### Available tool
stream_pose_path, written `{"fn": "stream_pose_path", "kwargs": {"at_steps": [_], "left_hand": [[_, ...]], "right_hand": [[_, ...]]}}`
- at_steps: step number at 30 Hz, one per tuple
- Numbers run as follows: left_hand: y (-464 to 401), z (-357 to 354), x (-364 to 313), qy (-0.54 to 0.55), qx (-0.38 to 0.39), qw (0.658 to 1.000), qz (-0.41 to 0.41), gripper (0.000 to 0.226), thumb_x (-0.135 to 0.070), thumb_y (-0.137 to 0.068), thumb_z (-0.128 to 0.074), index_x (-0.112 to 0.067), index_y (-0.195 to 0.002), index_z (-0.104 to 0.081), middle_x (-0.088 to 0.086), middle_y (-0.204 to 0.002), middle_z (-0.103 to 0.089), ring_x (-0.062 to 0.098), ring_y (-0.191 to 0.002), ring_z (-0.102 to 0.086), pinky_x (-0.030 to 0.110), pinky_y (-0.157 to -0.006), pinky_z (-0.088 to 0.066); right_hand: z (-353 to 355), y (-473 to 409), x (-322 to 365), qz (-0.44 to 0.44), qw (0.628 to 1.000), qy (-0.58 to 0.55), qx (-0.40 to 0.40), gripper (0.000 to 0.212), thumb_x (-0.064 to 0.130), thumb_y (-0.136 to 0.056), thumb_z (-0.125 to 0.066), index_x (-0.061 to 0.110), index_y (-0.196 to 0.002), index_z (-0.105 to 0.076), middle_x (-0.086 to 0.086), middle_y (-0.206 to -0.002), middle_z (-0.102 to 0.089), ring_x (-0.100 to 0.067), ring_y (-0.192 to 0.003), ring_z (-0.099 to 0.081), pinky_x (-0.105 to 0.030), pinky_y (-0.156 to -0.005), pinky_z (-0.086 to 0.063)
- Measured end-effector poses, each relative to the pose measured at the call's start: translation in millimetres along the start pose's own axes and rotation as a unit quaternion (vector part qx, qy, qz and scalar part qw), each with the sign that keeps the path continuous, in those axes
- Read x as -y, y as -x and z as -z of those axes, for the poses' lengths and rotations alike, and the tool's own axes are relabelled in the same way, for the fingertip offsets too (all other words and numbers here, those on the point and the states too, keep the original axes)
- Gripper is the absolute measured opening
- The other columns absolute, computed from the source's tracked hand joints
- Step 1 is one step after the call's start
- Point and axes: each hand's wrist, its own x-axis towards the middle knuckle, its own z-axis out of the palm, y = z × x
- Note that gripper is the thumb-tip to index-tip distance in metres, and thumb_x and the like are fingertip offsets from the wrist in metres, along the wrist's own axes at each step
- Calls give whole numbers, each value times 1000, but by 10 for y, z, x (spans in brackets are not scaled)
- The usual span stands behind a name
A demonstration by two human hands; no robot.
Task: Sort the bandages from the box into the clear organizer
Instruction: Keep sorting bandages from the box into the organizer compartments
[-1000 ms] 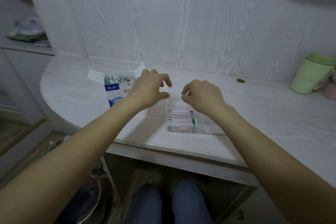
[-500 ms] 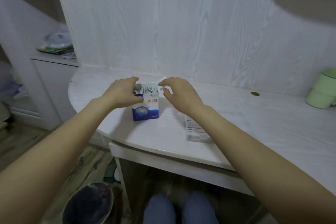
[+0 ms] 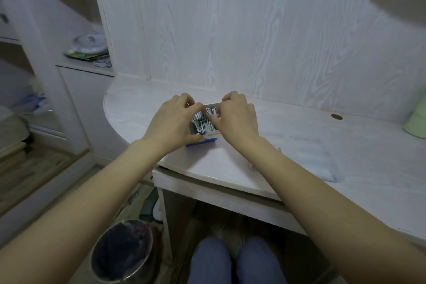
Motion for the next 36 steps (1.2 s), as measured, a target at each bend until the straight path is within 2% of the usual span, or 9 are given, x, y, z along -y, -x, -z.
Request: {"fn": "stream_pose_path", "kwargs": {"at_steps": [12, 19, 22, 25, 29, 31, 33, 34, 36], "left_hand": [[-34, -9, 6, -26, 1, 999, -19, 47, -39, -70, -75, -24, -114, -67, 7, -112, -50, 26, -96, -50, 33, -81, -36], [-81, -1, 1, -37, 17, 999, -16, 56, -45, -73, -71, -33, -126, -58, 5, -117, -46, 24, -103, -47, 31, -91, -31], [-134, 6, 8, -62, 43, 997, 1, 57, -49, -76, -67, -38, -131, -52, 2, -121, -44, 22, -110, -45, 34, -108, -20], [-191, 21, 11, -91, 65, 994, 19, 56, -51, -80, -62, -42, -134, -47, -1, -125, -45, 19, -120, -45, 48, -116, 5], [-284, 39, 80, -79, 98, 991, 47, 55, -49, -82, -59, -40, -135, -45, -3, -133, -48, 17, -124, -45, 50, -114, 11], [-316, 43, 96, -50, 115, 990, 71, 59, -46, -80, -58, -35, -136, -44, -3, -134, -50, 17, -130, -41, 51, -115, 9], [-323, 73, 42, 66, 60, 990, 108, 54, -43, -80, -52, -32, -133, -49, -3, -132, -55, 18, -128, -42, 50, -117, -5], [-322, 112, -16, 170, 1, 977, 130, 49, -39, -80, -48, -30, -127, -56, -4, -127, -58, 16, -123, -46, 47, -115, -17], [-366, 185, -157, 372, -91, 914, 134, 36, -28, -84, -48, -24, -115, -65, -7, -115, -63, 9, -108, -54, 38, -105, -36]], "right_hand": [[-41, -86, 93, -6, 999, 45, -10, 25, 22, -93, -47, 8, -108, -62, -6, -119, -53, -26, -112, -45, -35, -82, -31], [-5, -120, 13, -58, 991, -106, -48, 17, 14, -89, -49, 8, -80, -61, -5, -104, -55, -23, -98, -49, -30, -70, -35], [48, -98, -62, -78, 977, -179, -87, 25, 12, -87, -50, 12, -63, -50, -4, -86, -53, -22, -80, -52, -29, -55, -35], [117, -106, -142, -97, 954, -259, -119, 19, 14, -89, -52, 6, -78, -65, -7, -91, -63, -23, -79, -62, -38, -68, -50], [317, -92, -219, -147, 919, -327, -162, 19, 9, -88, -54, 0, -79, -69, -5, -83, -67, -20, -79, -62, -26, -65, -45], [399, -57, -265, -163, 907, -355, -160, 18, 8, -87, -55, 1, -79, -69, -1, -76, -66, -16, -74, -61, -19, -62, -42], [441, 0, -325, -168, 902, -370, -144, 17, 8, -87, -56, 2, -79, -70, -1, -75, -67, -13, -69, -60, -13, -57, -40], [447, 31, -362, -169, 899, -384, -129, 17, 8, -86, -57, 4, -78, -71, -1, -75, -69, -14, -70, -62, -14, -59, -43], [457, 103, -442, -171, 887, -418, -92, 15, 8, -85, -59, 8, -76, -71, -2, -74, -71, -17, -75, -68, -26, -72, -53]]}}
